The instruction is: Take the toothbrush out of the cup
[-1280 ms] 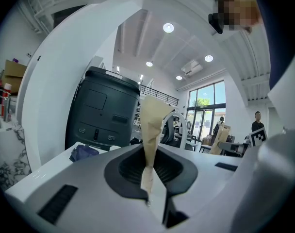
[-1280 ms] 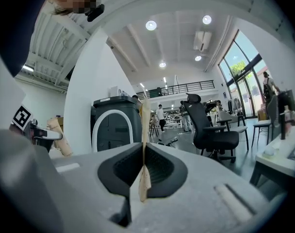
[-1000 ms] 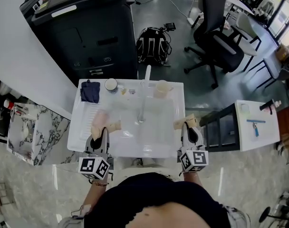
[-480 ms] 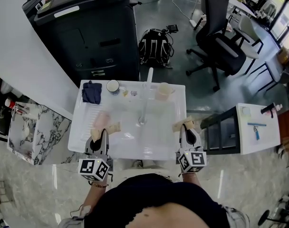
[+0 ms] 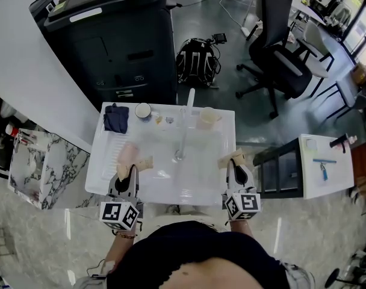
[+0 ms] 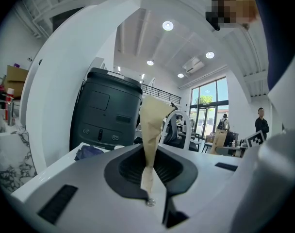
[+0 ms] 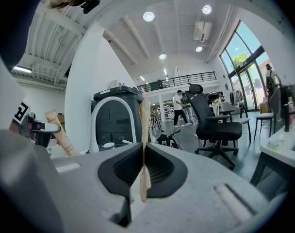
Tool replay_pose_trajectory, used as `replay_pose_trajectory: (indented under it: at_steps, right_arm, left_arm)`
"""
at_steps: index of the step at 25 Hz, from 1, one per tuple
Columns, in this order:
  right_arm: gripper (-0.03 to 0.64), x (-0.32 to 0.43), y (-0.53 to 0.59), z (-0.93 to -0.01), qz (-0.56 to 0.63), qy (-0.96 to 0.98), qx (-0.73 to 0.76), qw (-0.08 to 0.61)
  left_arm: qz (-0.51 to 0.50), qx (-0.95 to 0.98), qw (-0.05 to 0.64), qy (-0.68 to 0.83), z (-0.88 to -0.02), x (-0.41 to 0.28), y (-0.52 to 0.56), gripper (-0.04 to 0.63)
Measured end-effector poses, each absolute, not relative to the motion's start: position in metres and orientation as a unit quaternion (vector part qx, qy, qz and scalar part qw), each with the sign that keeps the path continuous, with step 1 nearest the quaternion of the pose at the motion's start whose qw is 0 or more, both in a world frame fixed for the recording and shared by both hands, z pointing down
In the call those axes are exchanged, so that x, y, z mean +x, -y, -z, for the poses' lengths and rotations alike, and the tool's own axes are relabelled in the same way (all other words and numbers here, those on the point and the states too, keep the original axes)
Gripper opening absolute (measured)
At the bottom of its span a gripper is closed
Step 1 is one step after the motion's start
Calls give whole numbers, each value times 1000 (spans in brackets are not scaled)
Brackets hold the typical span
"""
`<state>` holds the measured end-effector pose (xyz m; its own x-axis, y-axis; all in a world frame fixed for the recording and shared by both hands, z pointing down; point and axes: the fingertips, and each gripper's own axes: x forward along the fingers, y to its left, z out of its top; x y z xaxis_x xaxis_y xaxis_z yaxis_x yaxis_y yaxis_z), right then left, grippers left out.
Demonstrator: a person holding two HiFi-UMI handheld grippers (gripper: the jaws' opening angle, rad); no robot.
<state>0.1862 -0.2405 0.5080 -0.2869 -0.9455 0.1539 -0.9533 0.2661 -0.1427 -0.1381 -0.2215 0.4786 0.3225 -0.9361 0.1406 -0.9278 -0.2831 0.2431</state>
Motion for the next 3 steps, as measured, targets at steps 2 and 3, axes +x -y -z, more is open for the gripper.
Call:
replay_pose_trajectory:
  at_steps: [2, 3]
  right_arm:
    - [9, 186, 242, -510, -104, 796, 597, 20]
    - [9, 185, 242, -510, -104, 796, 596, 20]
  left_arm:
    - [15, 800, 143, 583, -480, -139, 222, 32]
    - [16, 799, 144, 583, -481, -139, 223, 32]
